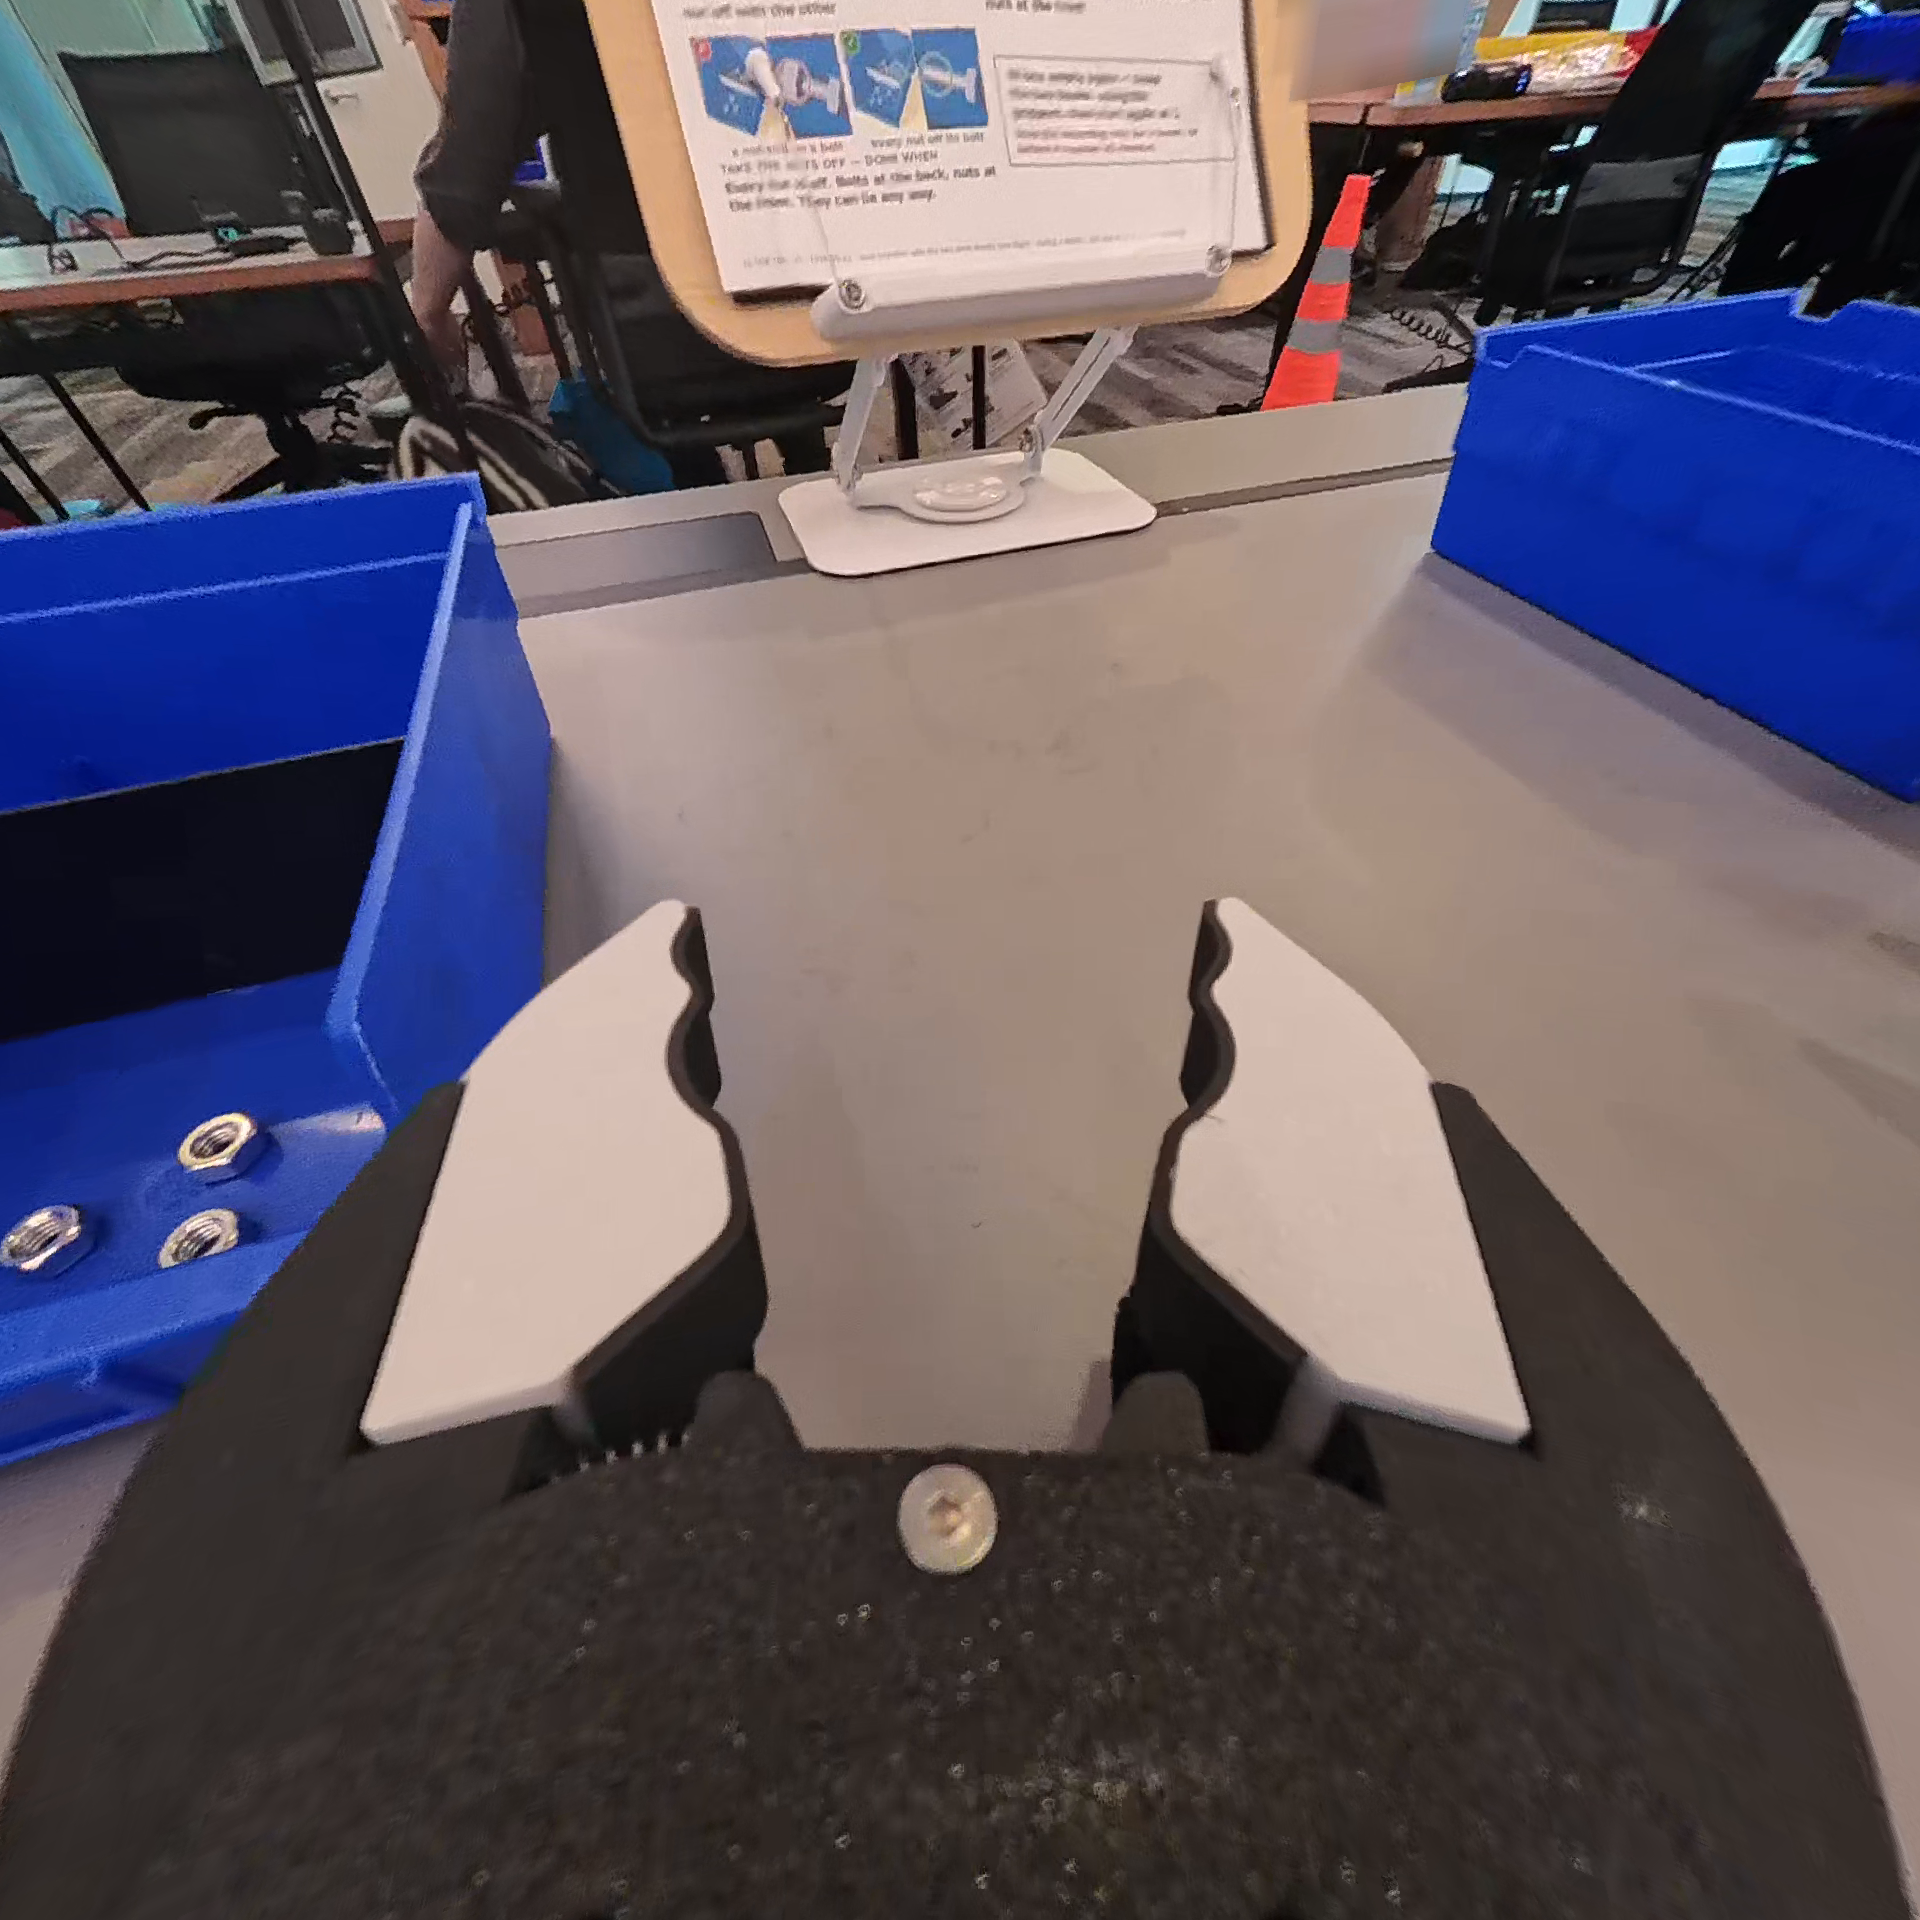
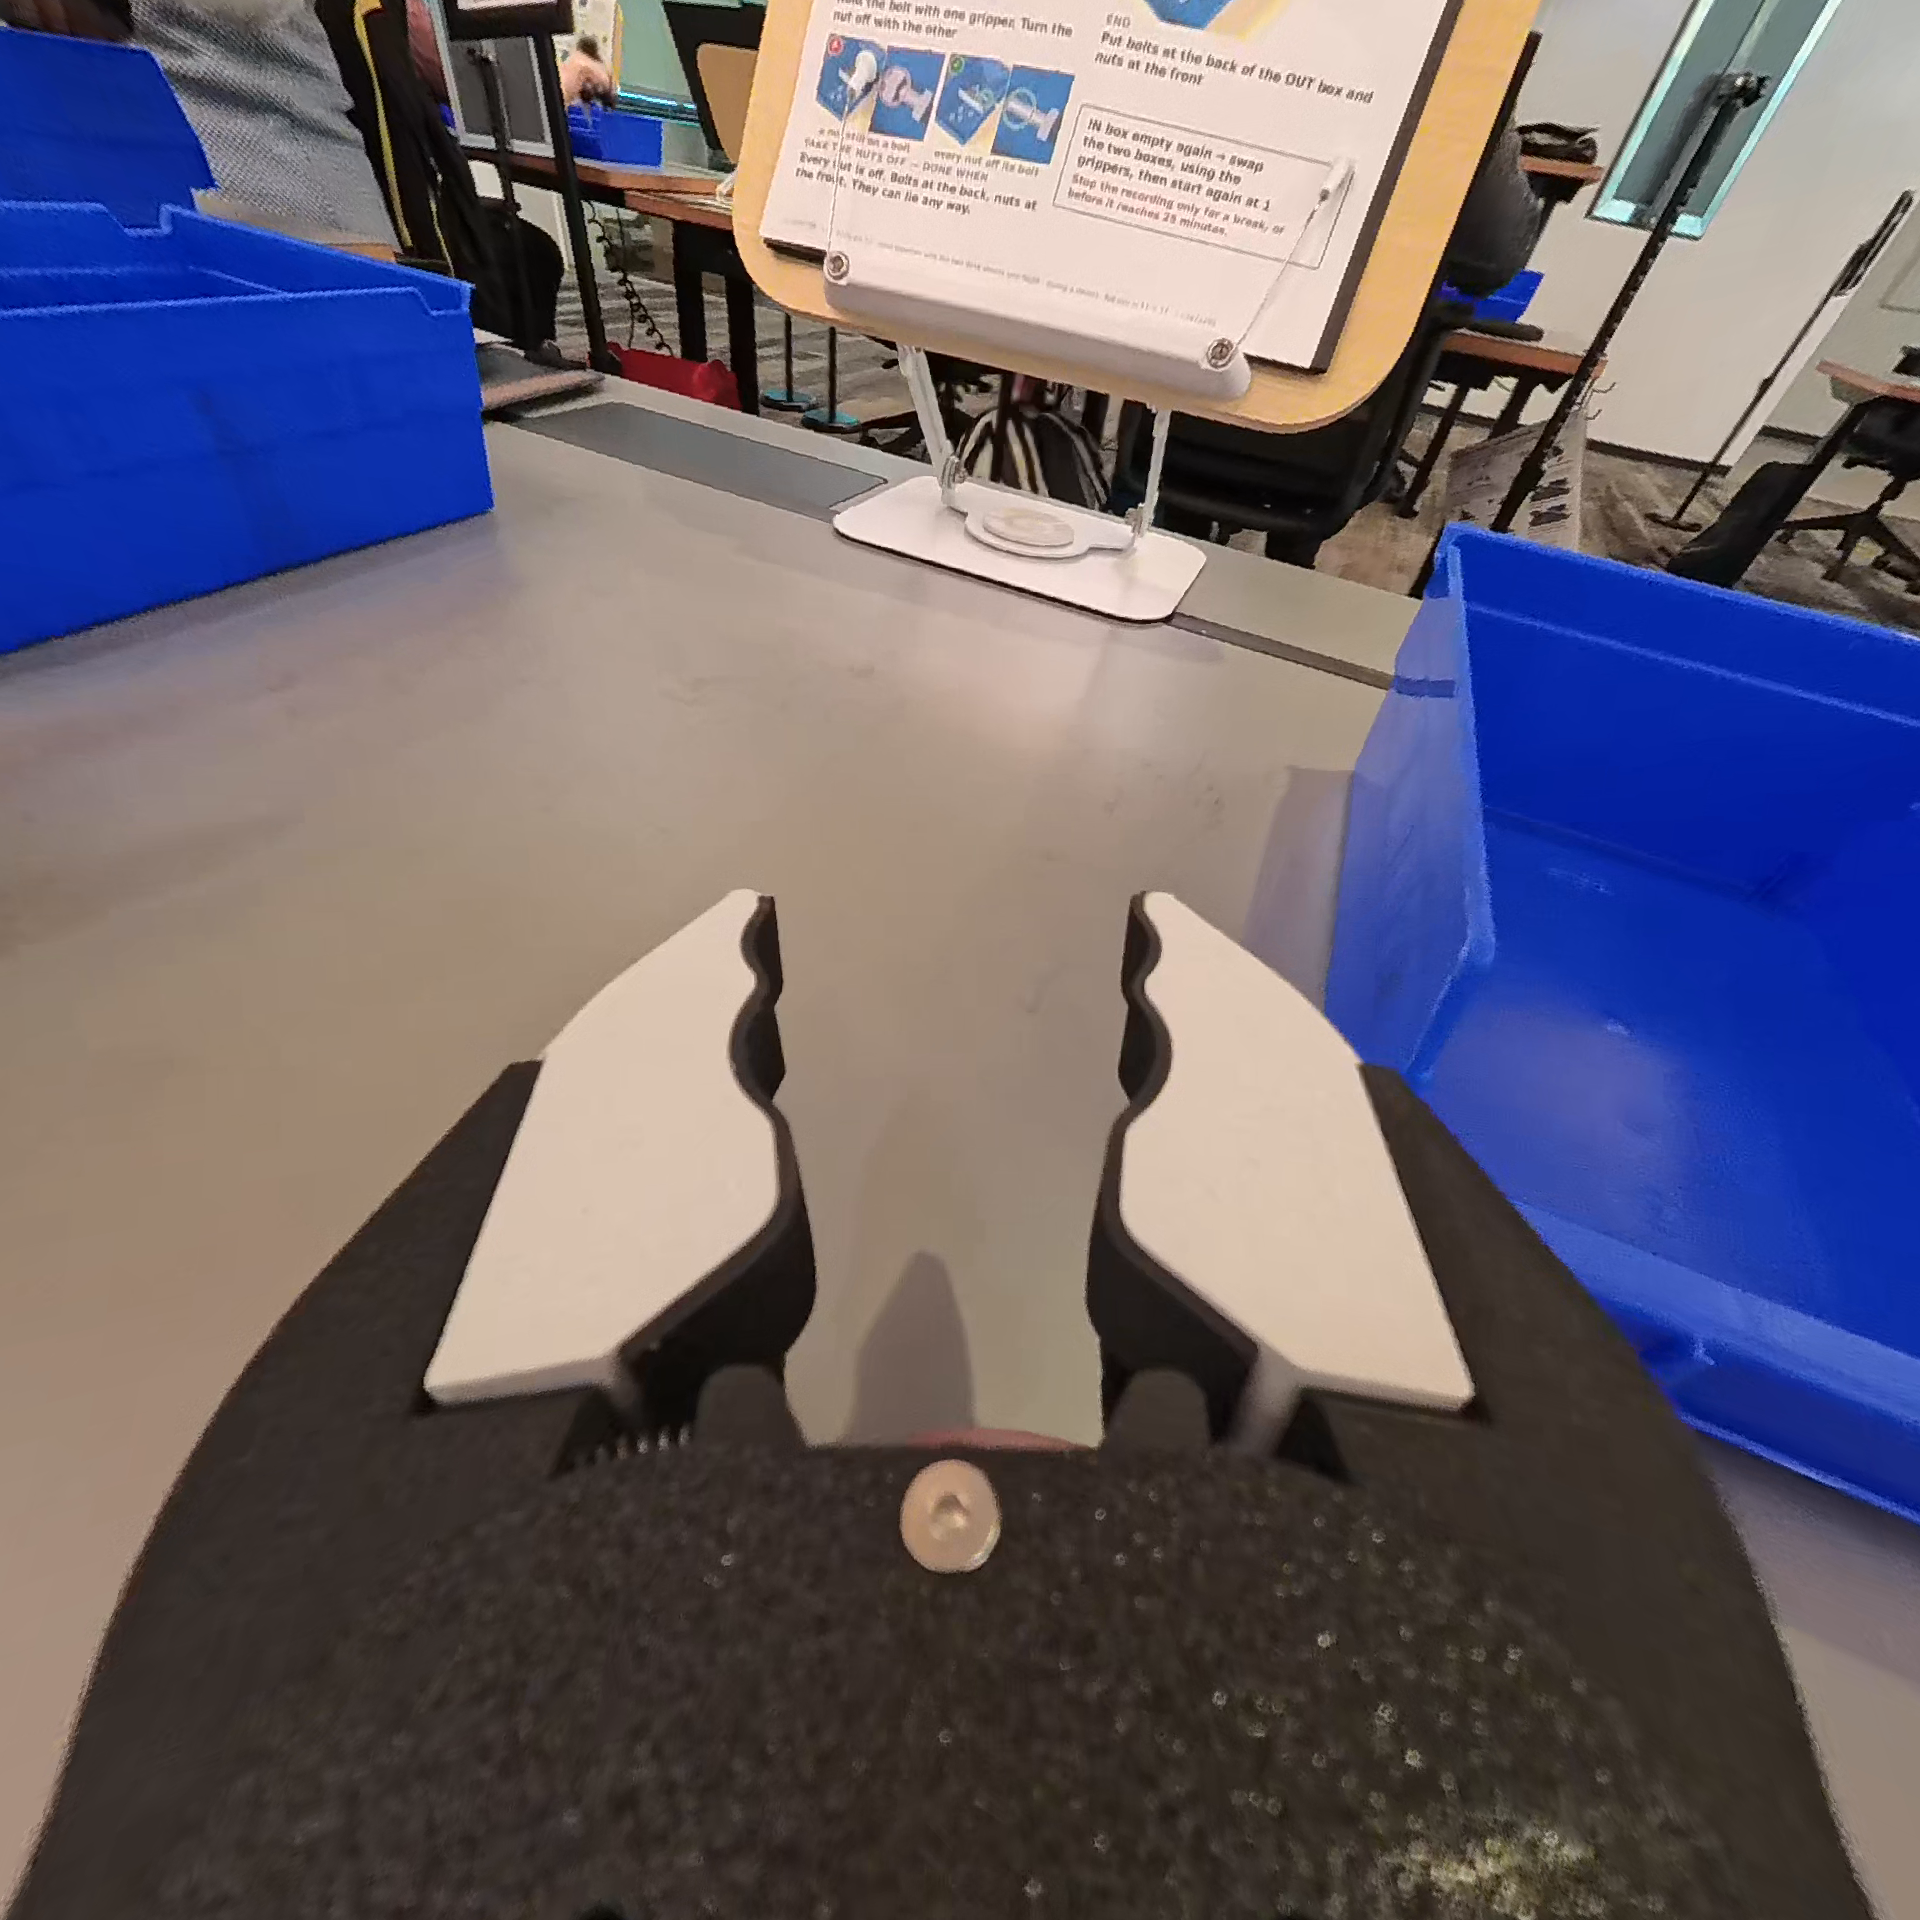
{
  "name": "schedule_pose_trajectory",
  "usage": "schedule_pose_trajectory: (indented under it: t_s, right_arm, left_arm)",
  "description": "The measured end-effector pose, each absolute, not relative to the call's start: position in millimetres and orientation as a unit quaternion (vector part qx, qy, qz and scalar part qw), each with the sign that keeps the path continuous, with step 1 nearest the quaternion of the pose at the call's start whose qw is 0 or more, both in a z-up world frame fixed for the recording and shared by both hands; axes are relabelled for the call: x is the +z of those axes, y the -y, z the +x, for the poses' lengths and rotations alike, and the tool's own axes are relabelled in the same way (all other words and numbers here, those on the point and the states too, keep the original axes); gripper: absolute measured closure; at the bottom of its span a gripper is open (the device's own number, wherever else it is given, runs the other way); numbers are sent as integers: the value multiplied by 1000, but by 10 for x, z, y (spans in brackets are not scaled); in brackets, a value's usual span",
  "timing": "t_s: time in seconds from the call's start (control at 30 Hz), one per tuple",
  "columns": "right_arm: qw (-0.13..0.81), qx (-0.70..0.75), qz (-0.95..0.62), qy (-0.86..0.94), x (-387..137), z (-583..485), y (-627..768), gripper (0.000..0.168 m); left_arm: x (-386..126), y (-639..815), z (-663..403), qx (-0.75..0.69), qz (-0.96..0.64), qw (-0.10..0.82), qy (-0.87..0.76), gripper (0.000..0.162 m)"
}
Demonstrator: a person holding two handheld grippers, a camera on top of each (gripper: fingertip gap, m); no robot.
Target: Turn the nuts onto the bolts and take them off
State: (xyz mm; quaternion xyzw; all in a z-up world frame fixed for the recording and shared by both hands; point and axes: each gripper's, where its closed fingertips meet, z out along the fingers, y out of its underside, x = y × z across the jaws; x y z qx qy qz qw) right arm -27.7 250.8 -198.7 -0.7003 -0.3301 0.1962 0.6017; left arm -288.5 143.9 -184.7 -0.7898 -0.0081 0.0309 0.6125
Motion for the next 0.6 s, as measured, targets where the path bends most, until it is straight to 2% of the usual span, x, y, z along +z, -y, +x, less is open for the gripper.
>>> schedule_pose_trajectory:
  t_s: [0.13,0.23,0.3,0.43,0.6]
  right_arm:
    - [581,226,-708,331,-1993,-329,-2441,105]
    - [575,241,-700,349,-2004,-403,-2370,104]
    - [580,233,-690,366,-1998,-437,-2343,104]
    - [581,226,-677,392,-2002,-527,-2297,105]
    - [569,246,-673,405,-2027,-663,-2278,105]
  left_arm:
    - [-1690,-1345,-2735,-24,-793,608,-8,72]
    - [-1376,-1090,-2944,-16,-796,605,-7,86]
    - [-1203,-962,-3322,19,-809,587,-8,89]
    - [-1119,-1059,-4202,73,-878,473,-10,84]
    - [-1258,-1871,-4966,92,-928,361,-4,92]
